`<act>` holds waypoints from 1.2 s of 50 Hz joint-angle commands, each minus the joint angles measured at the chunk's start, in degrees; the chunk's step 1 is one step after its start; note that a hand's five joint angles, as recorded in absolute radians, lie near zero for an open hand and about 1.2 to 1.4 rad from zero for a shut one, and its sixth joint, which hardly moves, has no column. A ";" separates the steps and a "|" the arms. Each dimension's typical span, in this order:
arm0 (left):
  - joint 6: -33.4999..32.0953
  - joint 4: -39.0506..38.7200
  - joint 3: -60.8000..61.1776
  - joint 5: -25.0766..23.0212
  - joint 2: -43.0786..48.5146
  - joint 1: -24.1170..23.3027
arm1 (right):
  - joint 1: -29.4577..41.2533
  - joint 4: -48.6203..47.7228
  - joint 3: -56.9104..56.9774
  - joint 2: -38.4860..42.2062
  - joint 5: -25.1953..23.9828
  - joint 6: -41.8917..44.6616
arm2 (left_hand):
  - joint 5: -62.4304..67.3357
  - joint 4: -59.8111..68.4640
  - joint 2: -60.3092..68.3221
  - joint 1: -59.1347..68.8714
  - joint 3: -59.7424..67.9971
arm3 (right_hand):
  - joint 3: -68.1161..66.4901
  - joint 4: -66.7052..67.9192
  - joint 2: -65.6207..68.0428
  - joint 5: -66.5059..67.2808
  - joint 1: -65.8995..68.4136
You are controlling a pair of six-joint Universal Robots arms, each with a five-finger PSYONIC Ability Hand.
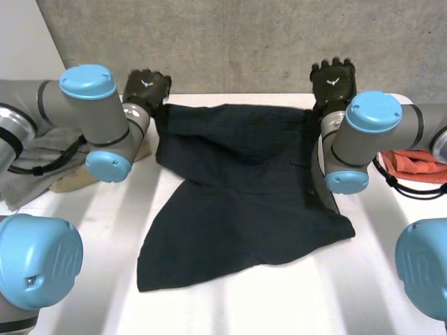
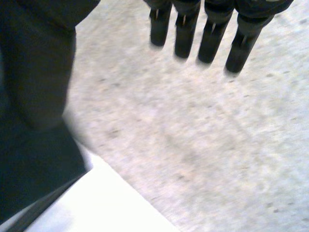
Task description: Fold the laundry.
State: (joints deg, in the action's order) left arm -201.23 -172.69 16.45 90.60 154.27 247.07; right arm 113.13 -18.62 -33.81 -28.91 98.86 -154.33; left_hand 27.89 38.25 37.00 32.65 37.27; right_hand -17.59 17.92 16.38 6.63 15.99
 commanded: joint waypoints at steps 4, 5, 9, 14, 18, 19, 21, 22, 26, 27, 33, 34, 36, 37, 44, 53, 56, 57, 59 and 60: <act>5.41 1.12 8.12 2.65 -13.09 -0.36 | -2.12 17.51 0.43 -7.27 0.91 -4.73 | -27.89 -28.25 -27.00 -22.65 -27.27 | 7.59 -7.92 -6.38 -6.63 -5.99; 5.50 1.56 10.42 3.09 -14.86 -0.36 | -2.47 20.52 -0.63 -8.78 -0.59 -5.45 | -27.89 -28.25 -27.00 -22.65 -27.27 | 7.59 -7.92 -6.38 -6.63 -5.99; 5.50 3.50 23.69 5.02 -24.53 -0.89 | -3.96 33.89 -7.40 -16.60 -11.04 -5.72 | -27.89 -28.25 -27.00 -22.65 -27.27 | 7.59 -7.92 -6.38 -6.63 -5.99; 5.24 7.10 43.82 5.38 -37.28 -2.73 | -7.21 45.42 -21.63 -27.50 -22.12 0.34 | -27.89 -28.25 -27.00 -22.65 -27.27 | 7.59 -7.92 -6.38 -6.63 -5.99; 4.53 10.70 56.30 4.59 -43.78 -4.31 | -10.29 47.45 -33.49 -33.56 -27.66 7.63 | -27.19 -27.55 -26.30 -21.95 -26.57 | 0.22 -0.55 0.99 0.74 1.39; 4.27 11.49 58.59 4.41 -44.75 -4.66 | -10.91 47.28 -35.95 -34.71 -28.89 9.12 | -25.34 -25.70 -24.46 -20.11 -24.72 | -3.98 3.65 5.19 4.94 5.58; 3.92 13.77 64.90 3.45 -47.21 -6.06 | -12.74 46.05 -42.87 -37.34 -32.74 12.89 | -18.14 -18.50 -17.25 -12.90 -17.52 | -13.88 13.55 15.09 14.84 15.49; 3.83 14.48 66.94 3.18 -47.92 -6.60 | -13.28 45.35 -45.09 -37.96 -34.16 13.96 | -16.26 -16.62 -15.37 -11.02 -15.64 | -16.44 16.11 17.65 17.40 18.04; 3.04 15.72 75.21 1.86 -49.60 -9.06 | -15.83 39.91 -54.68 -40.43 -39.88 17.31 | -6.66 -7.03 -5.78 -1.43 -6.04 | -23.03 22.70 24.24 23.99 24.63; 2.86 15.63 76.61 1.69 -49.77 -9.50 | -16.36 38.41 -56.44 -40.69 -40.84 17.66 | -6.32 -6.68 -5.43 -1.08 -5.70 | -23.03 22.70 24.24 23.99 24.63; 2.16 9.68 81.11 2.65 -49.08 -10.91 | -18.73 26.82 -64.61 -39.65 -46.73 18.10 | -13.02 -13.38 -12.13 -7.78 -12.40 | -19.19 18.86 20.40 20.15 20.80; 2.16 8.70 81.20 3.00 -48.72 -10.73 | -18.82 25.58 -65.06 -39.29 -47.09 18.02 | -14.37 -14.74 -13.49 -9.14 -13.75 | -17.49 17.16 18.70 18.45 19.10; 1.90 6.33 80.94 3.88 -47.15 -10.30 | -19.00 22.16 -66.12 -38.15 -47.62 17.75 | -16.24 -16.60 -15.35 -11.00 -15.61 | -16.47 16.14 17.68 17.43 18.07; 1.72 5.62 80.85 4.06 -46.44 -10.29 | -18.91 21.27 -66.30 -37.80 -47.62 17.66 | -16.24 -16.60 -15.35 -11.00 -15.62 | -16.47 16.14 17.68 17.43 18.07; -2.66 0.27 80.23 5.11 -40.21 -10.64 | -18.56 13.54 -66.74 -34.46 -47.27 15.12 | -15.75 -16.11 -14.87 -10.52 -15.13 | -42.23 41.90 43.44 43.19 43.83; -9.35 -11.69 80.67 10.21 -36.94 -12.31 | -17.85 14.84 -68.06 -38.31 -42.79 11.25 | 42.11 41.75 43.00 47.35 42.73 | -62.41 62.08 63.62 63.37 64.01; -10.14 -13.02 81.20 10.56 -37.47 -12.58 | -17.94 19.31 -68.32 -41.92 -41.56 12.04 | 42.11 41.75 43.00 47.35 42.73 | -62.41 62.08 63.62 63.37 64.01; -10.23 -12.85 81.46 10.39 -37.73 -12.58 | -18.12 20.89 -68.23 -42.71 -41.30 12.47 | 42.11 41.75 43.00 47.35 42.73 | -62.41 62.08 63.62 63.37 64.01; -10.50 -11.27 82.43 9.25 -39.57 -12.58 | -19.26 27.12 -67.79 -44.65 -40.59 14.93 | 42.11 41.75 43.00 47.35 42.73 | -62.41 62.08 63.62 63.37 64.01; -10.67 -10.31 82.86 8.81 -40.53 -12.67 | -19.78 29.58 -67.53 -45.17 -40.24 16.33 | 42.11 41.75 43.00 47.35 42.73 | -62.41 62.08 63.62 63.37 64.01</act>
State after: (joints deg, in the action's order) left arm -210.89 -184.51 97.46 100.56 117.03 234.73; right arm 95.08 -0.73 -101.82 -69.11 56.69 -142.19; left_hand 56.67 68.31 68.30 65.72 67.77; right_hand -66.65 68.39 66.75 57.13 62.22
